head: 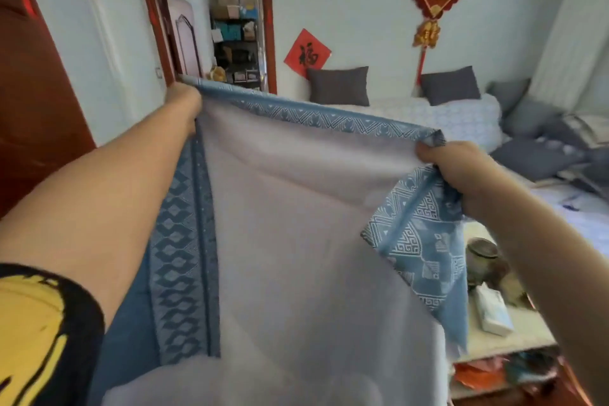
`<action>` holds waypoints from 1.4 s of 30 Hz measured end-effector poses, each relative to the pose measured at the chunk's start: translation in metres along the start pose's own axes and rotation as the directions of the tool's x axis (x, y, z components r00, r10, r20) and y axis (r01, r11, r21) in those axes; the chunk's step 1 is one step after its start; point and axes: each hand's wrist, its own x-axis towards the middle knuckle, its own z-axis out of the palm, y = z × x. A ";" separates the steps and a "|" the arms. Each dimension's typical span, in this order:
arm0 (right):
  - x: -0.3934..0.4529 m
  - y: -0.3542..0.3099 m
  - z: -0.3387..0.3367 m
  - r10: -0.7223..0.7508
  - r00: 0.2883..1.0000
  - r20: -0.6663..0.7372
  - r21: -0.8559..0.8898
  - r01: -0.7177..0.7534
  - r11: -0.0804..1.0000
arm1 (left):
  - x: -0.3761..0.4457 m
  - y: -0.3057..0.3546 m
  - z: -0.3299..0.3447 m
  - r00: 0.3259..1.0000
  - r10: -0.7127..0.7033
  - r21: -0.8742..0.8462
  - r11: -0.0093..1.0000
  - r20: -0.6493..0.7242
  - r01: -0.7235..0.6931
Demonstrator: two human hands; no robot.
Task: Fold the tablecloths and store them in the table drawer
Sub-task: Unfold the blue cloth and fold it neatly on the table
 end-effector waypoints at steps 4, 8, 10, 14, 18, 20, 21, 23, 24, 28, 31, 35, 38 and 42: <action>0.059 0.004 -0.063 0.086 0.976 -0.200 0.291 -0.025 0.956 | 0.003 0.064 0.191 0.899 0.133 -0.022 0.990 0.418 -0.137; 0.091 0.032 -0.097 0.188 0.918 -0.348 0.403 -0.034 0.914 | -0.099 0.001 0.293 0.582 0.265 -0.157 0.960 0.769 -0.230; 0.106 0.057 -0.108 0.223 0.890 -0.397 0.425 -0.037 0.904 | -0.128 -0.064 0.311 0.545 0.287 -0.137 0.945 0.788 -0.298; 0.139 0.111 -0.110 0.261 0.889 -0.376 0.408 -0.094 0.908 | -0.203 -0.266 0.247 0.672 -0.020 0.211 0.956 0.740 -0.204; 0.173 0.170 -0.082 0.345 0.934 -0.098 0.367 -0.288 0.884 | -0.301 -0.413 0.173 0.675 -0.309 0.465 0.883 0.670 -0.057; 0.184 0.197 -0.064 0.403 0.915 0.031 0.273 -0.395 0.877 | -0.351 -0.436 0.162 0.649 -0.361 0.511 0.858 0.670 -0.051; 0.186 0.208 -0.055 0.415 0.906 0.083 0.231 -0.423 0.876 | -0.371 -0.443 0.162 0.647 -0.361 0.535 0.841 0.672 -0.087; 0.189 0.227 -0.042 0.449 0.878 0.163 0.180 -0.474 0.862 | -0.398 -0.449 0.169 0.686 -0.351 0.572 0.811 0.638 -0.118; 0.191 0.237 -0.039 0.480 0.856 0.193 0.171 -0.511 0.843 | -0.406 -0.449 0.174 0.714 -0.358 0.591 0.801 0.602 -0.096; 0.193 0.262 -0.042 0.636 0.714 0.291 0.258 -0.699 0.667 | -0.419 -0.450 0.197 0.821 -0.386 0.596 0.800 0.421 0.070; 0.180 0.277 -0.048 0.701 0.598 0.388 0.356 -0.799 0.485 | -0.422 -0.444 0.219 0.852 -0.284 0.578 0.815 0.440 -0.027; 0.141 0.294 -0.047 0.687 0.519 0.509 0.414 -0.847 0.333 | -0.415 -0.433 0.242 0.929 -0.168 0.561 0.827 0.329 -0.049; 0.126 0.292 -0.052 0.654 0.491 0.575 0.448 -0.858 0.251 | -0.399 -0.444 0.242 0.963 -0.146 0.559 0.829 0.228 -0.007; 0.151 0.280 -0.078 0.631 0.530 0.567 0.547 -0.814 0.193 | -0.392 -0.416 0.240 0.964 -0.138 0.609 0.792 0.225 -0.029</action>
